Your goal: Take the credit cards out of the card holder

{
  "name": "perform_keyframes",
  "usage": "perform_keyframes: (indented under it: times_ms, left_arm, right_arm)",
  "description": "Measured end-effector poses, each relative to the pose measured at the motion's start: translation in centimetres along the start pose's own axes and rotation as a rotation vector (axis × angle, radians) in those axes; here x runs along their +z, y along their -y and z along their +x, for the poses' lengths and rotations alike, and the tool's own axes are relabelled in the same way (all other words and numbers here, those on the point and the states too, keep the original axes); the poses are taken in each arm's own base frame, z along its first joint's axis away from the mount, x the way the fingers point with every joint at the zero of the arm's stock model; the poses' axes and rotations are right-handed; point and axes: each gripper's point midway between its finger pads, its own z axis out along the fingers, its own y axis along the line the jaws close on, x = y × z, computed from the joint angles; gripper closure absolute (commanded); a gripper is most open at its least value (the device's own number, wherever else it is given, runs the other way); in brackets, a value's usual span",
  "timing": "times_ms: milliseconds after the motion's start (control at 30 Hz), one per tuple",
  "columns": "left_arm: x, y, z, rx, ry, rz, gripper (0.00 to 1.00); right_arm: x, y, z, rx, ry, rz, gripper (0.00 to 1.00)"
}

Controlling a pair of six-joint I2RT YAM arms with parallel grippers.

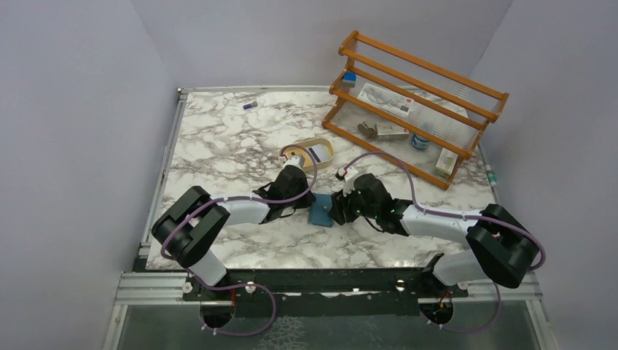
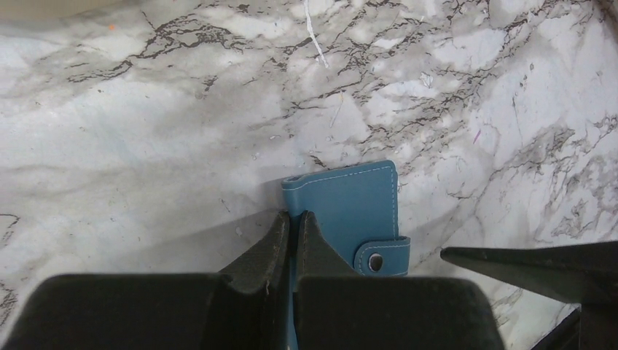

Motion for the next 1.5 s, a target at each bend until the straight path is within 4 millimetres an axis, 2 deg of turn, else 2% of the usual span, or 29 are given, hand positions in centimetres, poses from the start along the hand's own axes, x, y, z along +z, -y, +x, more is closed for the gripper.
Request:
perform_keyframes:
  times_ms: [233,367,667,967,1067,1233,1500]
  left_arm:
    - [0.2,0.0,-0.3,0.026,-0.015,-0.001,1.0]
    - [0.3,0.0,-0.3,0.029,-0.023,0.007,1.0]
    - [0.4,0.1,-0.2,0.024,-0.043,0.03,1.0]
    - [0.4,0.1,-0.2,0.021,-0.048,0.036,1.0]
    - [0.5,0.0,-0.3,0.019,-0.044,0.038,1.0]
    - [0.6,-0.1,-0.6,0.018,-0.035,0.038,1.0]
    - [0.6,-0.1,-0.6,0.017,-0.035,0.038,1.0]
  right_arm:
    - [0.8,-1.7,-1.5,-0.09,0.008,-0.041,0.46]
    - [1.7,-1.1,-1.6,-0.119,-0.01,-0.006,0.46]
    - [2.9,0.6,-0.2,-0.153,-0.063,0.062,0.5]
    - [3.3,0.6,-0.4,-0.162,-0.061,0.063,0.66]
    - [3.4,0.6,-0.5,-0.163,-0.06,0.065,0.75]
    - [3.7,0.6,-0.9,-0.167,-0.052,0.066,0.99]
    - [3.8,0.9,-1.3,-0.142,-0.038,0.095,0.99]
